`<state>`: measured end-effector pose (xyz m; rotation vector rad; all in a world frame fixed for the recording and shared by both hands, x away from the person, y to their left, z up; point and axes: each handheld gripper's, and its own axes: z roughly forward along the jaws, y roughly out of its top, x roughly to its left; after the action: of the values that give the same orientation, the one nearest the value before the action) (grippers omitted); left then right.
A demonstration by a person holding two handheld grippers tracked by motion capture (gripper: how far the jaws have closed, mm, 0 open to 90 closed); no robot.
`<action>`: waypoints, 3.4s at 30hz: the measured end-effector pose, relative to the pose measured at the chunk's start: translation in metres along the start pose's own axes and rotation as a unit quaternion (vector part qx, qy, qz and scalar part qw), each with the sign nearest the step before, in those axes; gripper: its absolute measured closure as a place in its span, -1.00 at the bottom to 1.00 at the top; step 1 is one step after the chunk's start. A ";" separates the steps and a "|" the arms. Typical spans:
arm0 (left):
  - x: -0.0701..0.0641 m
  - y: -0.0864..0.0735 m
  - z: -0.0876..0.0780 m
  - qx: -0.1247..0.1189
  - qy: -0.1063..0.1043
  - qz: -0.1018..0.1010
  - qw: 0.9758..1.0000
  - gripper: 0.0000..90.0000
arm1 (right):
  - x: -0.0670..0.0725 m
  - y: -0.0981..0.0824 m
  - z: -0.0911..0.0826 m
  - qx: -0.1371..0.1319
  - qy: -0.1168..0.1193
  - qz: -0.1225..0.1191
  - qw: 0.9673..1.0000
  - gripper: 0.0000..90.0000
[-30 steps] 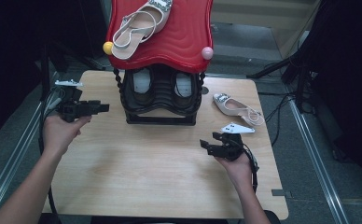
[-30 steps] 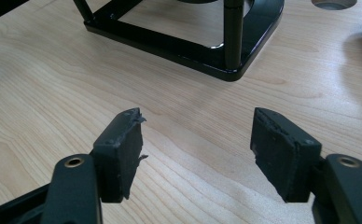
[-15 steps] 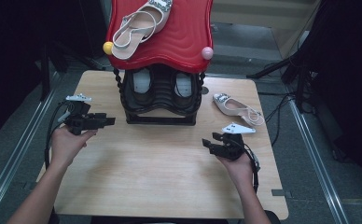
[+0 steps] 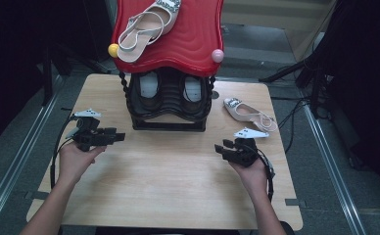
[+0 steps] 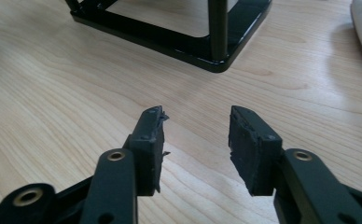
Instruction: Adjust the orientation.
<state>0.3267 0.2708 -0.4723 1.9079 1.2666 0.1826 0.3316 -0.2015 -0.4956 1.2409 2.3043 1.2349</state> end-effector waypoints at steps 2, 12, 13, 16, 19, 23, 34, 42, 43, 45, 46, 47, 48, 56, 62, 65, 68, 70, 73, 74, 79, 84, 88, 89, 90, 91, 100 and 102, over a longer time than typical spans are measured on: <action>0.000 -0.001 0.000 0.001 -0.001 0.003 1.000 0.05 | -0.002 0.000 -0.001 0.000 -0.002 0.002 1.000 0.39; -0.002 -0.004 0.000 0.007 -0.010 0.009 1.000 0.05 | -0.015 0.002 -0.008 -0.005 -0.003 0.039 0.999 1.00; -0.003 -0.004 0.000 0.008 -0.006 0.012 1.000 0.06 | -0.014 0.003 -0.009 -0.005 -0.008 0.037 0.999 1.00; -0.005 -0.004 0.001 0.010 -0.010 0.016 1.000 0.06 | -0.015 0.007 -0.012 -0.006 -0.018 0.032 0.999 1.00; -0.007 -0.004 0.002 0.008 -0.012 0.017 1.000 0.06 | -0.019 0.013 -0.015 -0.009 -0.028 0.032 0.999 1.00; -0.007 -0.004 0.001 0.009 -0.015 0.020 1.000 0.05 | -0.030 0.020 -0.015 -0.008 -0.035 0.040 0.999 1.00; -0.003 -0.004 -0.001 0.003 -0.012 0.016 1.000 0.06 | -0.074 0.047 -0.020 -0.005 -0.067 0.058 0.996 1.00; -0.003 -0.006 0.000 0.002 -0.016 0.015 1.000 0.06 | -0.103 0.056 -0.028 -0.007 -0.092 0.081 0.992 1.00; -0.003 -0.006 0.000 0.003 -0.017 0.016 1.000 0.06 | -0.106 0.058 -0.029 -0.009 -0.095 0.083 0.992 1.00; -0.003 -0.006 0.001 0.002 -0.017 0.016 1.000 0.06 | -0.110 0.063 -0.034 -0.013 -0.102 0.083 0.991 1.00; -0.003 -0.006 0.001 0.001 -0.017 0.016 1.000 0.07 | -0.112 0.065 -0.036 -0.014 -0.104 0.082 0.991 1.00; -0.003 -0.006 0.001 0.001 -0.018 0.017 1.000 0.07 | -0.115 0.067 -0.037 -0.014 -0.110 0.082 0.990 1.00; -0.003 -0.006 0.001 -0.001 -0.016 0.019 1.000 0.07 | -0.118 0.068 -0.039 -0.015 -0.114 0.084 0.990 1.00; -0.003 -0.007 0.003 0.003 -0.018 0.022 1.000 0.07 | -0.142 0.059 -0.033 0.005 -0.142 0.103 0.984 1.00; -0.004 -0.007 0.004 0.005 -0.025 0.026 0.999 0.07 | -0.151 0.044 -0.021 0.016 -0.142 0.118 0.983 1.00; -0.004 -0.007 0.004 0.001 -0.026 0.025 0.999 0.07 | -0.151 0.040 -0.019 0.000 -0.137 0.127 0.982 1.00; -0.004 -0.007 0.005 0.002 -0.027 0.026 0.999 0.07 | -0.150 0.038 -0.017 -0.001 -0.137 0.122 0.983 1.00; -0.004 -0.007 0.006 0.003 -0.026 0.027 0.999 0.07 | -0.148 0.036 -0.016 -0.003 -0.136 0.128 0.982 1.00; -0.004 -0.007 0.006 0.003 -0.026 0.027 0.999 0.07 | -0.145 0.034 -0.015 -0.003 -0.130 0.138 0.982 1.00; -0.004 -0.007 0.007 0.002 -0.024 0.027 0.999 0.07 | -0.144 0.035 -0.015 -0.002 -0.128 0.141 0.982 1.00; -0.003 -0.007 0.007 0.004 -0.026 0.028 0.999 0.07 | -0.137 0.038 -0.013 0.006 -0.126 0.137 0.982 1.00; -0.003 -0.007 0.006 0.005 -0.026 0.029 0.999 0.07 | -0.128 0.041 -0.009 0.013 -0.119 0.137 0.983 1.00; -0.003 -0.007 0.007 0.007 -0.027 0.032 0.999 0.07 | -0.121 0.043 -0.005 0.015 -0.112 0.137 0.984 1.00; -0.003 -0.007 0.007 0.006 -0.026 0.031 0.999 0.07 | -0.119 0.044 -0.003 0.016 -0.110 0.137 0.984 1.00; -0.003 -0.007 0.007 0.006 -0.026 0.031 0.999 0.07 | -0.116 0.044 -0.002 0.017 -0.108 0.136 0.985 1.00; -0.003 -0.007 0.007 0.006 -0.026 0.031 0.999 0.07 | -0.114 0.045 -0.001 0.016 -0.107 0.136 0.985 1.00; -0.003 -0.007 0.009 0.012 -0.026 0.033 0.999 0.07 | -0.112 0.047 0.000 0.008 -0.105 0.142 0.984 0.99; -0.004 -0.007 0.009 0.013 -0.028 0.032 0.999 0.07 | -0.113 0.048 -0.003 -0.002 -0.107 0.142 0.984 0.94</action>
<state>0.3248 0.2638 -0.4824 1.9633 1.1778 0.1463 0.4259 -0.2773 -0.4749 1.6573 2.0248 1.1231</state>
